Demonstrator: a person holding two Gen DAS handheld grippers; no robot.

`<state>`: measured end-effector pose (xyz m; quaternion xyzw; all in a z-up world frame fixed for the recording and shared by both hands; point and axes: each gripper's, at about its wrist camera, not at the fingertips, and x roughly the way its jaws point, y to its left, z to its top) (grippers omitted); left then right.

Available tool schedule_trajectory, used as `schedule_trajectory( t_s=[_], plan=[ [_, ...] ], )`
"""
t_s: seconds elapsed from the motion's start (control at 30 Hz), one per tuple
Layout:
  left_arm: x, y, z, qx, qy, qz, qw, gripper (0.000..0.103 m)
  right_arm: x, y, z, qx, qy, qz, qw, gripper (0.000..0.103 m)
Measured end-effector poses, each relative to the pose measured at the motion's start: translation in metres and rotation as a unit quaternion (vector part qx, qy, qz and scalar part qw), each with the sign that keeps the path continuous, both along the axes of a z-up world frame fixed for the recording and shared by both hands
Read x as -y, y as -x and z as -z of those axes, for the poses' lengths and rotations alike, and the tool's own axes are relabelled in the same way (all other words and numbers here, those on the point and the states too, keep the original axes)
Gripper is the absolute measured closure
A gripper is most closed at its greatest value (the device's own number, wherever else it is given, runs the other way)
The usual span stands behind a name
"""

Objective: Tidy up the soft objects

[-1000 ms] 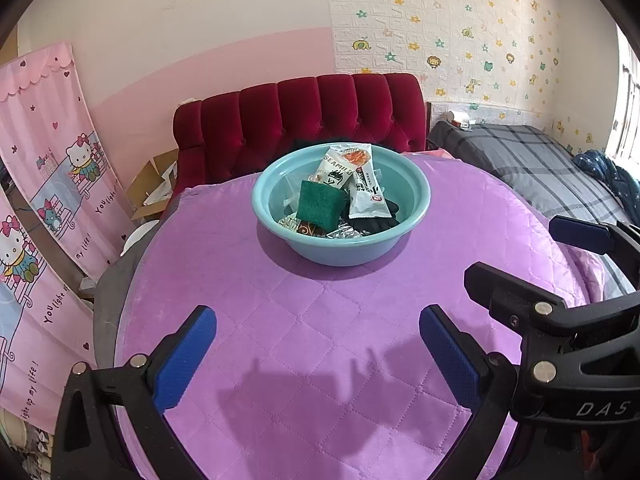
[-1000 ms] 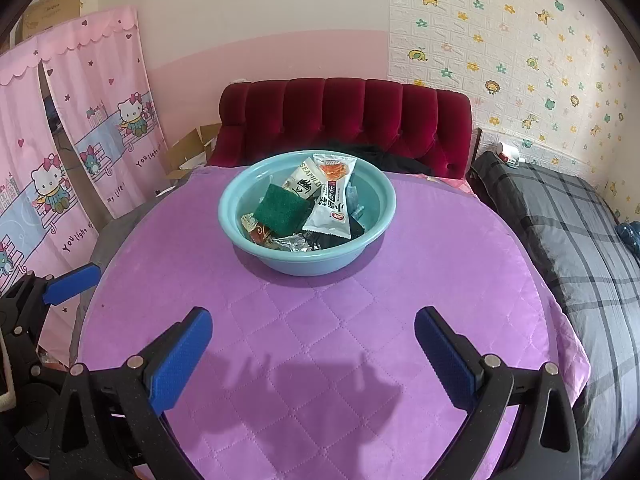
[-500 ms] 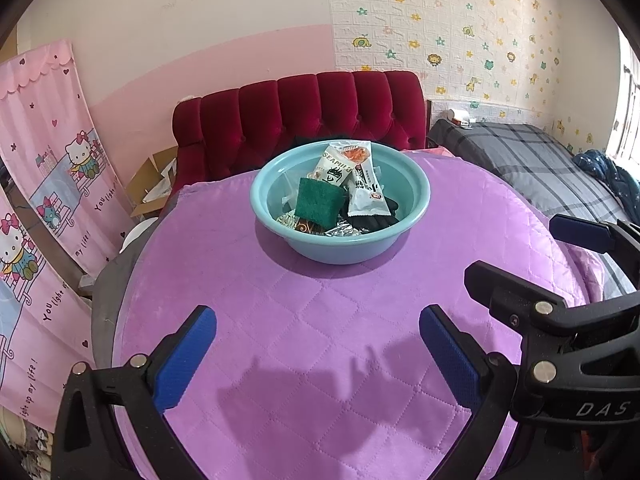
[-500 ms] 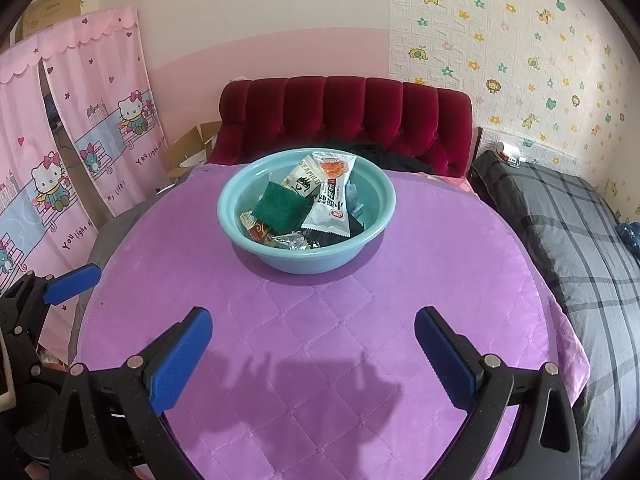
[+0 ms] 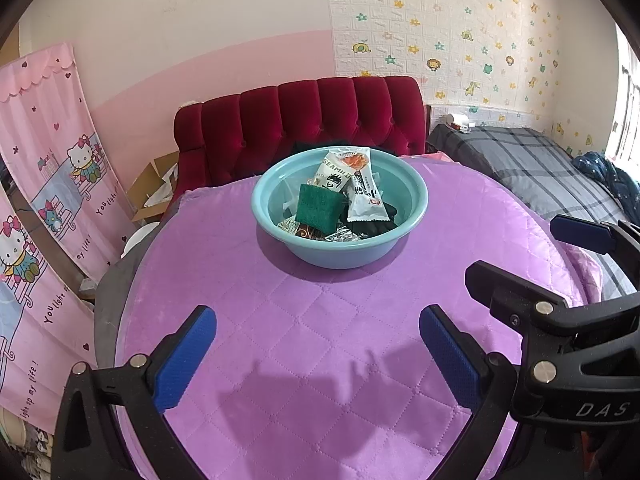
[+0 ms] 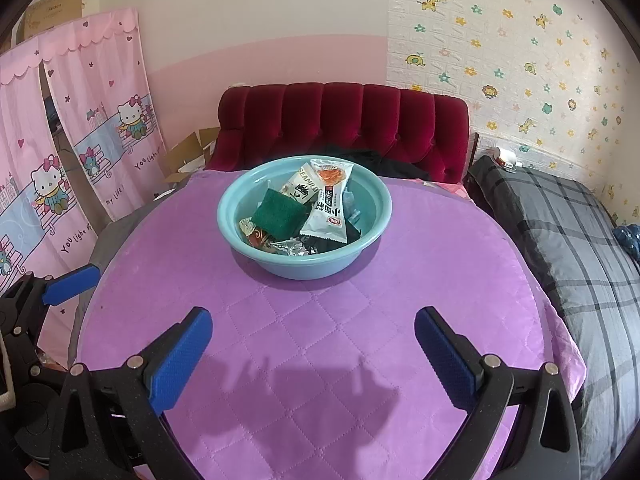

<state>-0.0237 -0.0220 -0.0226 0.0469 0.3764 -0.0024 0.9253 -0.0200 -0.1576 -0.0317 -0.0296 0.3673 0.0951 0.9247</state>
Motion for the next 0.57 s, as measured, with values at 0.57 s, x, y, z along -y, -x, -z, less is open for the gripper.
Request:
schedule_trajectory(
  t_s=[0.57],
  plan=[
    [-0.0006,0.0028,0.0027,-0.004,0.01,0.001,0.9999,0.0,0.0006,0.005,-0.0006,-0.001,0.0,0.001,1.0,0.0]
  ],
)
